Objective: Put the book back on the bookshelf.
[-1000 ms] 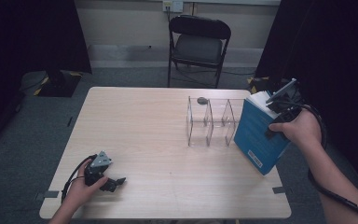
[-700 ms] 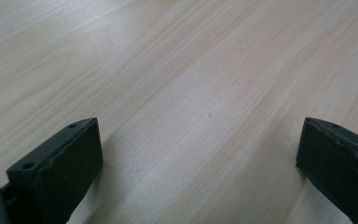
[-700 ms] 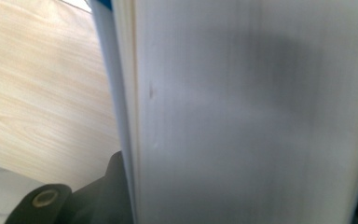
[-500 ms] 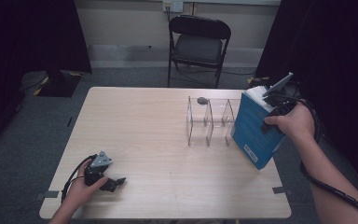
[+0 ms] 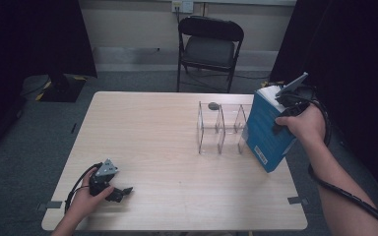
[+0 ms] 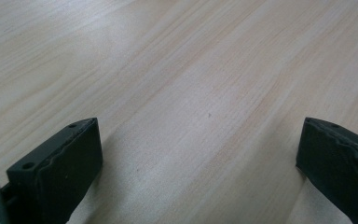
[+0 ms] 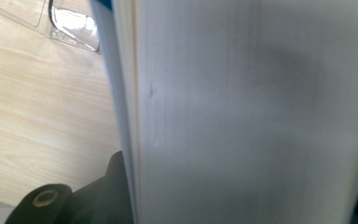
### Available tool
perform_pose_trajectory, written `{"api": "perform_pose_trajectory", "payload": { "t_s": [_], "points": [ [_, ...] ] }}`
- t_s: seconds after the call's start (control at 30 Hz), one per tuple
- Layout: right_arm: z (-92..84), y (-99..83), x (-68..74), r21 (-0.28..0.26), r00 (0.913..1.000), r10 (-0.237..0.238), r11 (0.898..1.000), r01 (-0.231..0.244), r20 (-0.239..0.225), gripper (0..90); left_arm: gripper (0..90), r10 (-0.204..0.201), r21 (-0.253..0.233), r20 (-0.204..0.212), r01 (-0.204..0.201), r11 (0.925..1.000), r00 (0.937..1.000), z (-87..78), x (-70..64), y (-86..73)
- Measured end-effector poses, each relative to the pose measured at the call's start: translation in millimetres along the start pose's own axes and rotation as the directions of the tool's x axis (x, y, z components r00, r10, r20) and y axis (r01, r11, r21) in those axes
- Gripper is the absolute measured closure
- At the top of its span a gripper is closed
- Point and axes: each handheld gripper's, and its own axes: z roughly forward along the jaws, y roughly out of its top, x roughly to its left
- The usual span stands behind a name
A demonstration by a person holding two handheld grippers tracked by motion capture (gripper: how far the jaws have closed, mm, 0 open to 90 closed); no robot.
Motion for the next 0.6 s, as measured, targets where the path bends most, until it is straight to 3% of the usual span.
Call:
{"api": "perform_pose_trajectory", "payload": {
  "t_s": [0.23,0.6],
  "points": [
    [1.1,12.2,1.9,0.012,0.9998,-0.004,1.000,0.004,0.020,61.9,0.0,0.000,0.000,0.000,0.000,1.0000,1.0000,0.0,0.0,0.0],
    [14.6,21.5,5.3,-0.022,0.9981,0.059,0.998,-0.059,0.017,61.9,0.0,0.001,0.000,0.001,-0.001,1.0000,1.0000,0.0,0.0,0.0]
  ]
}}
